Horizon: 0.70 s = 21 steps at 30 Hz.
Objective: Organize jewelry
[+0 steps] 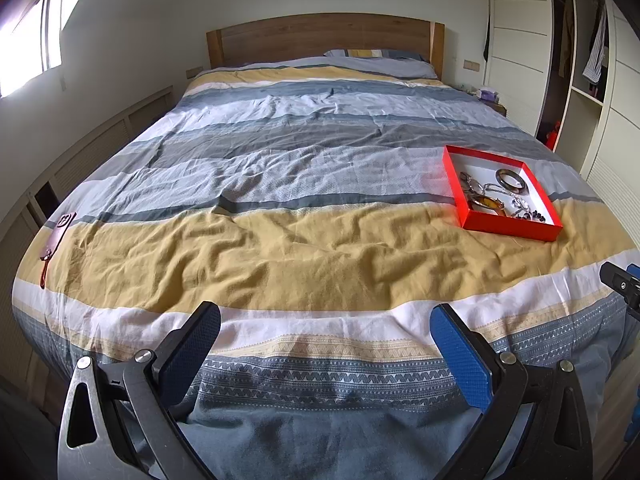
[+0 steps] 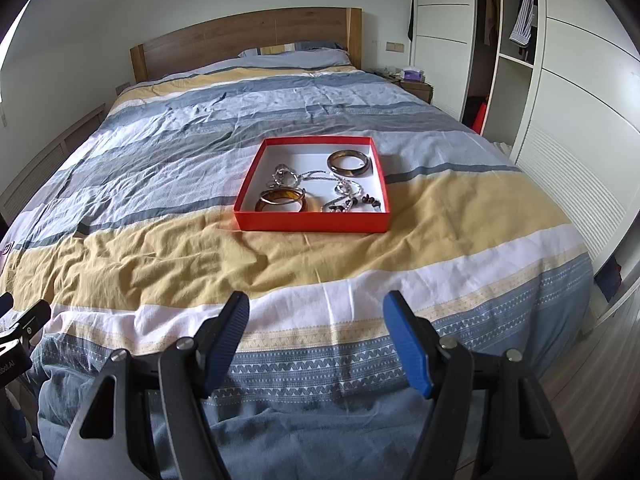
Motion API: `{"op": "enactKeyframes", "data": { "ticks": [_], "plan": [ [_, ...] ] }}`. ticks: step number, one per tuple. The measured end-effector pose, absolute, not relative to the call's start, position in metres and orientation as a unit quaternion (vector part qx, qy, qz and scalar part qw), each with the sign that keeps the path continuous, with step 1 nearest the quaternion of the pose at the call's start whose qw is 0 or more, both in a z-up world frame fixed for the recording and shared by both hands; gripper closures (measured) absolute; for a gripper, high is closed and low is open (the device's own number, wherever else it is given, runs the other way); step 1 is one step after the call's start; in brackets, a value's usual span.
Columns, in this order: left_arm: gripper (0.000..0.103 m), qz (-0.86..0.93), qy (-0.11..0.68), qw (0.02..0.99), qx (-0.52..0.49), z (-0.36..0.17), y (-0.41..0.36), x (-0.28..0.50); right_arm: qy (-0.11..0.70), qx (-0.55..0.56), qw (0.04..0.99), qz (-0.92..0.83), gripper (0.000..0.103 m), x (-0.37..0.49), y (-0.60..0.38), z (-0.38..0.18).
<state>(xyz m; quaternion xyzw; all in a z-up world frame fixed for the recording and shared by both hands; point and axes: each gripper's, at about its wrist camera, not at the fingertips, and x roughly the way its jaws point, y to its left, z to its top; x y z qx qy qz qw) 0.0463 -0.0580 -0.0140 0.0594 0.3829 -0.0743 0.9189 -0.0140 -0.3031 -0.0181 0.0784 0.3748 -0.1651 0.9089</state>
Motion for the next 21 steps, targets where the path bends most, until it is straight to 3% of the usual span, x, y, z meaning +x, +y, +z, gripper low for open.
{"op": "enactKeyframes", "data": {
  "ticks": [21],
  "plan": [
    [0.001, -0.081, 0.374, 0.922, 0.057, -0.001, -0.059, 0.047, 0.397, 0.081, 0.902, -0.147, 0.035, -0.005, -0.305, -0.025]
  ]
}}
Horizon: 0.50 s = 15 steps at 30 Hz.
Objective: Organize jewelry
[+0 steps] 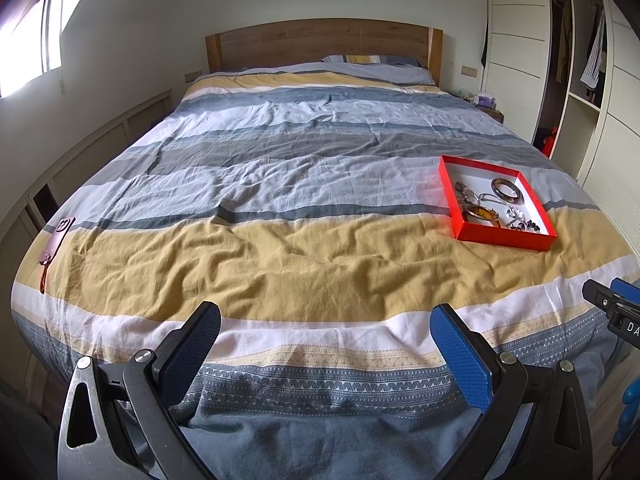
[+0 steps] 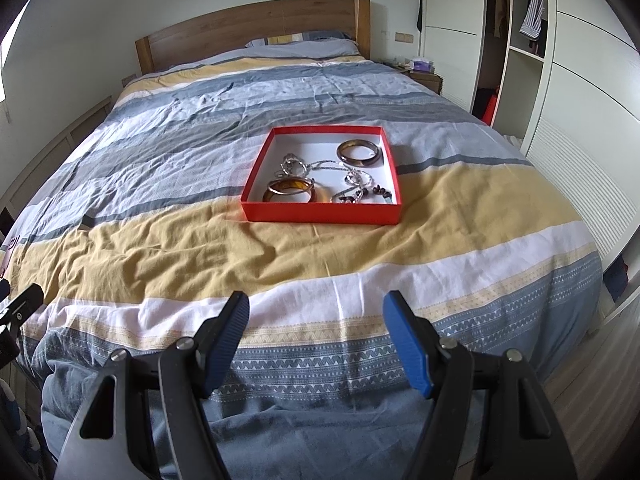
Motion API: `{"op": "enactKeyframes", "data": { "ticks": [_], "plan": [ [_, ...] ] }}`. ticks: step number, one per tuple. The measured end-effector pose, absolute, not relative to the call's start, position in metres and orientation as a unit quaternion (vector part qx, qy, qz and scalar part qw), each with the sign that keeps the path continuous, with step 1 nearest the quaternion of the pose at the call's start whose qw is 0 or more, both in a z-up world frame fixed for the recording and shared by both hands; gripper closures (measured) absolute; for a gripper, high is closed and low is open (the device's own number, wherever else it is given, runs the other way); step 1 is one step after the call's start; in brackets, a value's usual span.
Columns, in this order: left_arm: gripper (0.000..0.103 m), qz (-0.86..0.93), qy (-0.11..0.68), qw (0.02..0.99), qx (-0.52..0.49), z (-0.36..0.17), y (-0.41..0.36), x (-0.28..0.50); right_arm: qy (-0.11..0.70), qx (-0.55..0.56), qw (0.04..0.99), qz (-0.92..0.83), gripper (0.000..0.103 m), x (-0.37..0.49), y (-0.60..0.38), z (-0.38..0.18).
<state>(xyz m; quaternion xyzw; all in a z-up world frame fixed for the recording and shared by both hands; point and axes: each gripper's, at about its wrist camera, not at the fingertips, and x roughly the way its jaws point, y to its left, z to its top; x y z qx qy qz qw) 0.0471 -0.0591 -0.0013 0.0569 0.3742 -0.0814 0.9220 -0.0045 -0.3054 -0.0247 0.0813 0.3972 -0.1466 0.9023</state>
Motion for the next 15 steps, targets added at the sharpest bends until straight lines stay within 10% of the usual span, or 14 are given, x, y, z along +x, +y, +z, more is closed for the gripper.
{"op": "enactKeyframes", "data": {
  "ticks": [15],
  "plan": [
    [0.001, -0.083, 0.377, 0.921, 0.054, -0.0018, -0.0588, 0.0519, 0.403, 0.076, 0.899, -0.152, 0.035, -0.0019, -0.3069, -0.0248]
  ]
}}
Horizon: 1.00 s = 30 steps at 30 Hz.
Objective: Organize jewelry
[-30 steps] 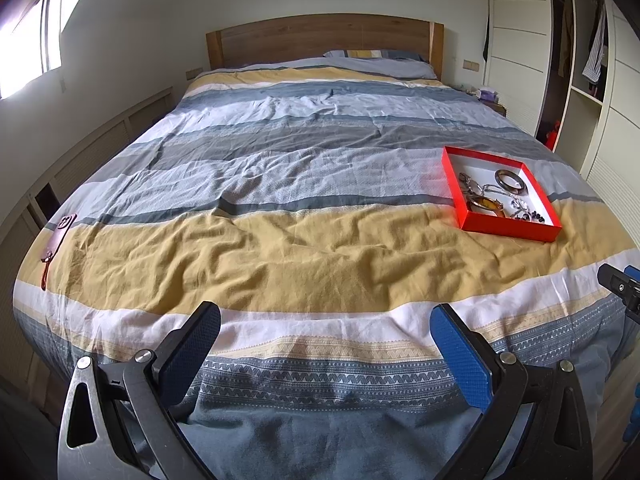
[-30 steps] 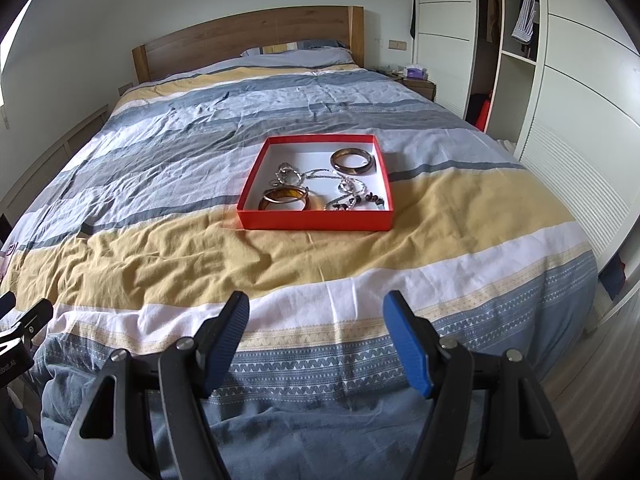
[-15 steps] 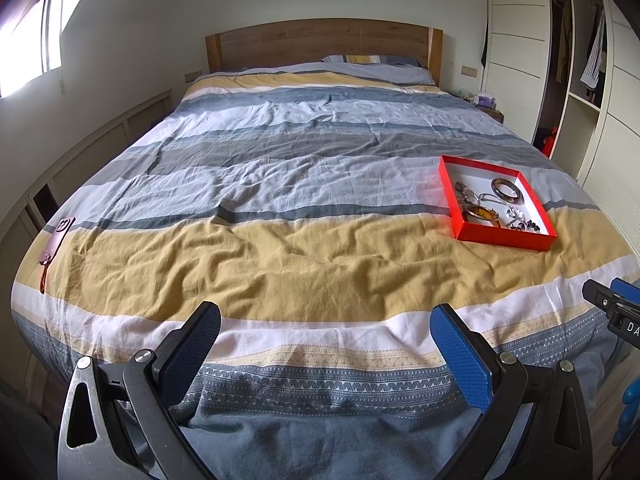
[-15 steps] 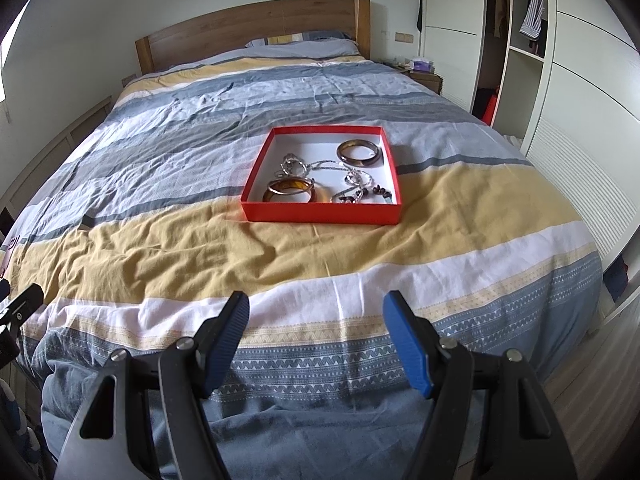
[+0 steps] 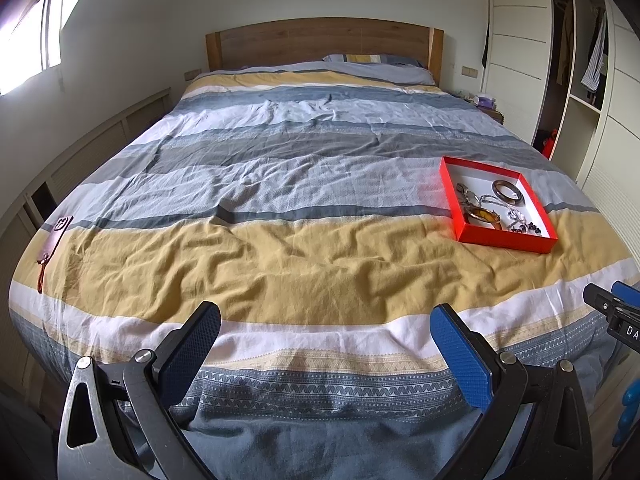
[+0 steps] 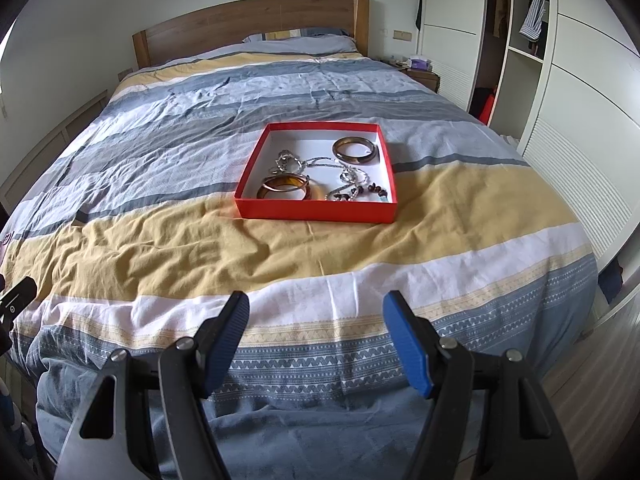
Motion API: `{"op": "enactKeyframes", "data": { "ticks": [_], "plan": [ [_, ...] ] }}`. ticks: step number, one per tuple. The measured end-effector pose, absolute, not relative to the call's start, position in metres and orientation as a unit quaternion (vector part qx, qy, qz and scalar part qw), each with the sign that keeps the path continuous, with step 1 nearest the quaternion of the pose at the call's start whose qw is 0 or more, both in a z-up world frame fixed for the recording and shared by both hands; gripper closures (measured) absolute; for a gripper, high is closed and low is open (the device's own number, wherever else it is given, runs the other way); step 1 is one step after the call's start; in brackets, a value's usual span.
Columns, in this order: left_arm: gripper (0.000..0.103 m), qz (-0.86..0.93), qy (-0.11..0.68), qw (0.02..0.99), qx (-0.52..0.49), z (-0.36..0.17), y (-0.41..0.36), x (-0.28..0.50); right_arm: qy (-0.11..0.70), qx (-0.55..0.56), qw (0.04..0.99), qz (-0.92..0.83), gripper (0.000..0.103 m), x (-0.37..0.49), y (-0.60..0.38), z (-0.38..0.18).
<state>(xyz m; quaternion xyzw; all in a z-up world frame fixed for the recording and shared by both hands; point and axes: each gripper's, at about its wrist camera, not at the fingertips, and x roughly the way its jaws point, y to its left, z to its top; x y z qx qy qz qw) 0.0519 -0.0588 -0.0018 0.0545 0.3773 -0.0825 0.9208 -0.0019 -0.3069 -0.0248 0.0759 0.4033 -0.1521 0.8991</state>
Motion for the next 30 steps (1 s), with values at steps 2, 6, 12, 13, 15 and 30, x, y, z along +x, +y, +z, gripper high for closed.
{"op": "enactKeyframes", "data": {
  "ticks": [2, 6, 12, 13, 15, 30],
  "plan": [
    [0.001, -0.084, 0.378, 0.92, 0.054, -0.003, -0.058, 0.053, 0.405, 0.073, 0.899, -0.151, 0.035, -0.002, -0.306, -0.026],
    [0.001, -0.084, 0.379, 0.92, 0.053, -0.004, -0.058, 0.054, 0.406, 0.07, 0.899, -0.15, 0.035, 0.0, -0.305, -0.027],
    [0.001, -0.081, 0.383, 0.919, 0.049, -0.01, -0.054, 0.054, 0.41, 0.066, 0.897, -0.149, 0.035, 0.001, -0.304, -0.028],
    [0.001, -0.081, 0.384, 0.919, 0.049, -0.01, -0.055, 0.054, 0.411, 0.066, 0.897, -0.149, 0.035, 0.001, -0.304, -0.029],
    [0.001, -0.08, 0.384, 0.919, 0.048, -0.011, -0.052, 0.055, 0.413, 0.064, 0.896, -0.148, 0.035, 0.002, -0.303, -0.031],
    [0.001, -0.079, 0.387, 0.918, 0.045, -0.014, -0.048, 0.056, 0.421, 0.057, 0.893, -0.147, 0.035, 0.004, -0.301, -0.035]
  ]
}}
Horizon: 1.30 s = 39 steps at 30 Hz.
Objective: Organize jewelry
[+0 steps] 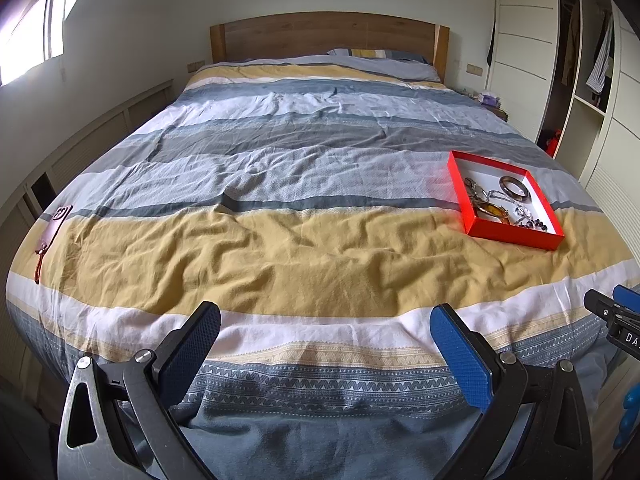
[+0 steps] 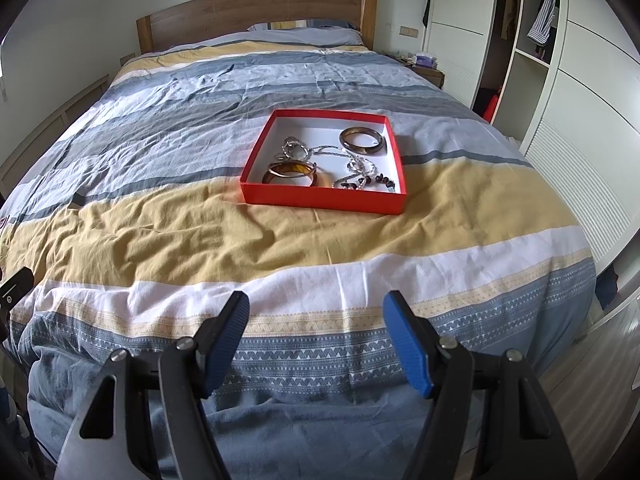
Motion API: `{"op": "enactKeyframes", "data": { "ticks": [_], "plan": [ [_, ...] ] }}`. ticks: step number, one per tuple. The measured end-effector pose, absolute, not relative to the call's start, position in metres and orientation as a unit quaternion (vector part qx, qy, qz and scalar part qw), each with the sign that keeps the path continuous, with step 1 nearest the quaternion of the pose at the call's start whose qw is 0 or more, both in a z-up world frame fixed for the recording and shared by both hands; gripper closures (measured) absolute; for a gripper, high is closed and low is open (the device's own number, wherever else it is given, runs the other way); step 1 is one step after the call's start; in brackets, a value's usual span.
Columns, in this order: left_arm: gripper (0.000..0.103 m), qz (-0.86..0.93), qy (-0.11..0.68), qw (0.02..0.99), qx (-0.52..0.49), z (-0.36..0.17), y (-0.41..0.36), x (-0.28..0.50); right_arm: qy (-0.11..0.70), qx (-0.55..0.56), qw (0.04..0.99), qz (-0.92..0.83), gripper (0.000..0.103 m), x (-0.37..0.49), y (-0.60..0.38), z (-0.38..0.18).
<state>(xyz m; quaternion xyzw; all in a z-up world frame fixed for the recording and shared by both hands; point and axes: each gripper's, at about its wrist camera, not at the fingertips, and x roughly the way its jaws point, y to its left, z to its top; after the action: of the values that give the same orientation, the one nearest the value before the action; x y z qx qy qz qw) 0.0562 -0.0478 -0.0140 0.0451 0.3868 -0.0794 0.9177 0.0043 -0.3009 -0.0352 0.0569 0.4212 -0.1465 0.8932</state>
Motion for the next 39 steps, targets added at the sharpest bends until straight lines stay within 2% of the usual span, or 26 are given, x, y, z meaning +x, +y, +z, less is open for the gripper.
{"op": "enactKeyframes", "data": {
  "ticks": [39],
  "plan": [
    [0.001, -0.073, 0.416, 0.905, 0.056, -0.036, -0.048, 0.062, 0.446, 0.052, 0.881, -0.149, 0.035, 0.008, -0.306, -0.055]
  ]
}}
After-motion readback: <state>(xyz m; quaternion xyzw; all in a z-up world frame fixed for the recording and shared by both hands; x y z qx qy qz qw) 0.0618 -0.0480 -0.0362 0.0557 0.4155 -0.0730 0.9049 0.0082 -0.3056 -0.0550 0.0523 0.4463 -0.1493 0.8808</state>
